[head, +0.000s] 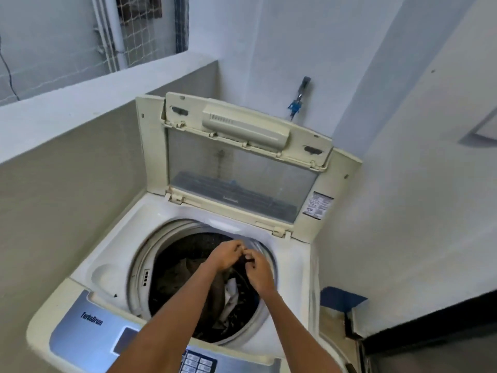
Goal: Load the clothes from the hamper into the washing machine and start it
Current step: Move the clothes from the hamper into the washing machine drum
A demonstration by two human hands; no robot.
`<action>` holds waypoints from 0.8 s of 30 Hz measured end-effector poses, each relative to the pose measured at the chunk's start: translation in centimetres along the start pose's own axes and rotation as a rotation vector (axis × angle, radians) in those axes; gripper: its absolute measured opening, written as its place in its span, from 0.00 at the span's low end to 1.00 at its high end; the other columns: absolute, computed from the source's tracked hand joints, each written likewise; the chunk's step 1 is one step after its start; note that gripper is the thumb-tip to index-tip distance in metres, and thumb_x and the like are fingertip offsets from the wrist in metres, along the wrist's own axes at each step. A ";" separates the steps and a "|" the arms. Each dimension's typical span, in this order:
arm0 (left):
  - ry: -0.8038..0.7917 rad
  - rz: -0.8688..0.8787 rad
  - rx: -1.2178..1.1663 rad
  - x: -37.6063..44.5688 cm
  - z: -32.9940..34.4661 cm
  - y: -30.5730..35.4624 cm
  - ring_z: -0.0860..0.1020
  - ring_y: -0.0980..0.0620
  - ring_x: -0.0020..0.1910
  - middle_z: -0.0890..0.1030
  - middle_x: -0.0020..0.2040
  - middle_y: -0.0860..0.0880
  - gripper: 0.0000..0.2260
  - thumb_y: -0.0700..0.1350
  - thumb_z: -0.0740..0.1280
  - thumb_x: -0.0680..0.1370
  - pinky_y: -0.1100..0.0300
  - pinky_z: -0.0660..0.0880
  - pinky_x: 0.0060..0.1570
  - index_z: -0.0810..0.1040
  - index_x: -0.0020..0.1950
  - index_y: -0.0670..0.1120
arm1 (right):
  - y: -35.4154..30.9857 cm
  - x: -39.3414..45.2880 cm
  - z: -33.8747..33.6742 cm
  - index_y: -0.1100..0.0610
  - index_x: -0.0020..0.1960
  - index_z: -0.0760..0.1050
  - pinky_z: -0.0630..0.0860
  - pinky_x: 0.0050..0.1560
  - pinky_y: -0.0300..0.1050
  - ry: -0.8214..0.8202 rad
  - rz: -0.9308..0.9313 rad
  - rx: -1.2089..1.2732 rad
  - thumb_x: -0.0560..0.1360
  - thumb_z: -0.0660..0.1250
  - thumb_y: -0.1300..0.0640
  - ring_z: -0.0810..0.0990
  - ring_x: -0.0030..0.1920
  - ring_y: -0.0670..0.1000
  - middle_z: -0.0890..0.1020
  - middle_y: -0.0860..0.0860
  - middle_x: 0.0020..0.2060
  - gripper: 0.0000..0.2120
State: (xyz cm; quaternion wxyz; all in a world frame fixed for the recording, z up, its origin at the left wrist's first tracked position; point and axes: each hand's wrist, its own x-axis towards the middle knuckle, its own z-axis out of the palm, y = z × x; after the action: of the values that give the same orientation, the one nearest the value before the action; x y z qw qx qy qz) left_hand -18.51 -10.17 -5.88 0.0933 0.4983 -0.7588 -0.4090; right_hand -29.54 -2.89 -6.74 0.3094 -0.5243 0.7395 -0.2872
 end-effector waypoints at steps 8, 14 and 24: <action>0.286 0.465 0.051 -2.4 11.0 16.5 0.74 0.49 0.54 0.76 0.55 0.47 0.10 0.46 0.55 0.81 0.56 0.71 0.51 0.71 0.58 0.44 | 6.4 -7.0 -13.8 0.46 0.45 0.69 0.71 0.40 0.36 0.589 -0.040 0.134 0.77 0.59 0.66 0.76 0.42 0.47 0.76 0.43 0.45 0.13; 0.084 0.413 -0.001 -3.3 25.0 24.2 0.73 0.45 0.56 0.73 0.59 0.42 0.13 0.45 0.56 0.81 0.55 0.70 0.57 0.70 0.62 0.40 | 18.4 -12.6 -20.8 0.60 0.56 0.73 0.65 0.41 0.34 0.656 0.138 0.170 0.78 0.59 0.64 0.75 0.48 0.51 0.76 0.54 0.52 0.09; -0.247 -0.081 0.288 -3.3 49.1 16.5 0.68 0.44 0.66 0.68 0.68 0.44 0.19 0.50 0.53 0.81 0.49 0.69 0.60 0.62 0.71 0.44 | 42.4 -18.6 -15.6 0.59 0.64 0.72 0.67 0.50 0.37 0.130 0.601 0.208 0.79 0.59 0.60 0.75 0.59 0.53 0.73 0.52 0.60 0.15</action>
State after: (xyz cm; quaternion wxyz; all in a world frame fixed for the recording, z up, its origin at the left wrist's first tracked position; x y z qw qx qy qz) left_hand -55.06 21.20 -25.06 -0.0895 0.4824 -0.7946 -0.3576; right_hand -61.86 28.51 -25.54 0.3843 -0.2286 0.8461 -0.2901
